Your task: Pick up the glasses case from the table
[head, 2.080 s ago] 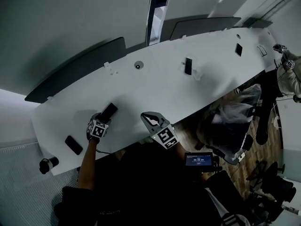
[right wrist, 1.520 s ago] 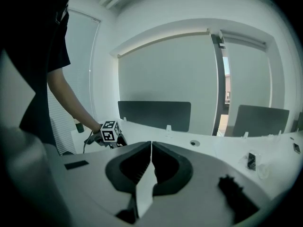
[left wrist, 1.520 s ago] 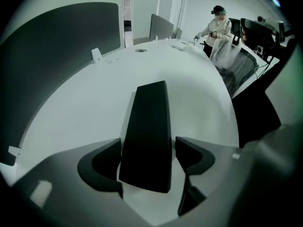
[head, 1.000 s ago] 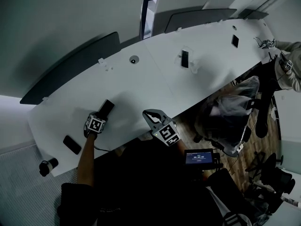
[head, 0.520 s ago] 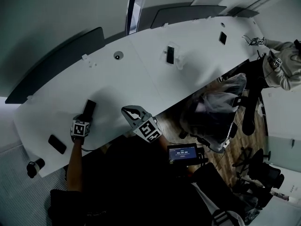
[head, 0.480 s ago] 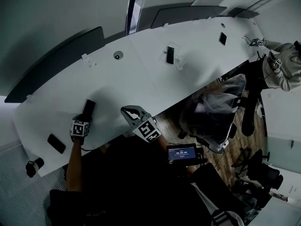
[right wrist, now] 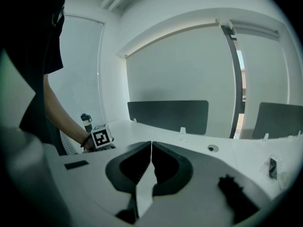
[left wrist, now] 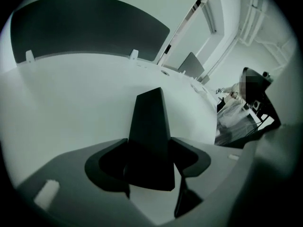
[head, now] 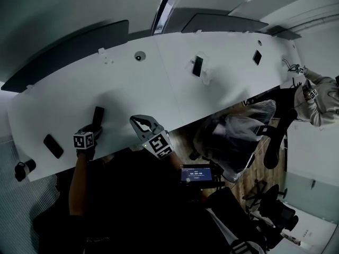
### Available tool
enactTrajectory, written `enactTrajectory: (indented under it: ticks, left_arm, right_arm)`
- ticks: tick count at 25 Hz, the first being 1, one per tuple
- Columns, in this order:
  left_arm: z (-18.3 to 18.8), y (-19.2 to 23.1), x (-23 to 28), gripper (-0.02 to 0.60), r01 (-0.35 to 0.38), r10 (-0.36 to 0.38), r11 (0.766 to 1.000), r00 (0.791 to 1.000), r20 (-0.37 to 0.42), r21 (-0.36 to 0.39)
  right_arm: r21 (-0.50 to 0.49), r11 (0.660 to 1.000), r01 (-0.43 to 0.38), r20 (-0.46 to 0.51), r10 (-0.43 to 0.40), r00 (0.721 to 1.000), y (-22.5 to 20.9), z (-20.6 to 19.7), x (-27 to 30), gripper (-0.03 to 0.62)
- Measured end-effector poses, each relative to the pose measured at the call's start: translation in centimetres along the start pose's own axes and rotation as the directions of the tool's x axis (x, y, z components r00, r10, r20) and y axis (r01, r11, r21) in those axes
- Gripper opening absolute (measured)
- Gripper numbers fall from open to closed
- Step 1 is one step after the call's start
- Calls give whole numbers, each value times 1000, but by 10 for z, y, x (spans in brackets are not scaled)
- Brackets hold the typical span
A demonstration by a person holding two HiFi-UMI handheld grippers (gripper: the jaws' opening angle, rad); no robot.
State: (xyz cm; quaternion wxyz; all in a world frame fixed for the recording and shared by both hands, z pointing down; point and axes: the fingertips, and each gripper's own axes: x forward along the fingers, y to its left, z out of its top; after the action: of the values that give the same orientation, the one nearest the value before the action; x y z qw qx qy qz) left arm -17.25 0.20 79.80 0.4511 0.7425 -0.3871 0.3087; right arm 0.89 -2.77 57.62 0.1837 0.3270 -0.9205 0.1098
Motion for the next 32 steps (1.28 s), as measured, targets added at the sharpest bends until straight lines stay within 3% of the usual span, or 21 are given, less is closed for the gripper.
enactTrajectory:
  ticks: [4,6,9,13,16,19,21,23,26,28,30,32]
  left_arm:
    - [7,-18,-12,288,85,-70,989,990,122,-123]
    - [19,-29,-26,290,153,-115,978,963,243,-144]
    - [39,-49,-55,288,233,-167,966,898,407,-117]
    - [60,-74,-96,288,270,-206,962,815,541,-41]
    - [73,-92,-133,288,295,-234,955,726,647,13]
    - [81,-102,-167,288,339,-243,941,632,736,19]
    - [79,-99,-183,288,354,-223,935,595,772,-3]
    - [68,-92,-185,288,357,-208,934,583,786,-18]
    - [55,-88,-177,288,368,-185,928,595,782,-61]
    - [50,-88,-175,288,379,-186,923,589,786,-65]
    - [47,-88,-177,288,409,-185,909,567,803,-80]
    - [50,-90,-179,288,449,-185,889,529,828,-88]
  right_arm:
    - [-18,999,-36,3,36,999,6,5,11,9]
    - [-36,998,-59,12,59,998,12,8,18,9]
    - [-55,994,-99,2,99,995,22,11,27,9]
    - [-86,984,-155,-11,154,988,35,13,41,9]
    - [-114,972,-207,-17,206,978,49,21,48,9]
    - [-136,962,-238,6,241,970,58,28,55,9]
    - [-146,956,-255,13,260,966,65,33,62,9]
    - [-139,951,-277,17,282,959,71,35,65,9]
    - [-150,942,-300,16,306,952,75,37,68,9]
    - [-157,934,-320,13,326,945,80,40,70,8]
    - [-153,926,-344,10,350,937,85,42,70,8]
    - [-151,922,-356,8,362,932,86,43,70,9]
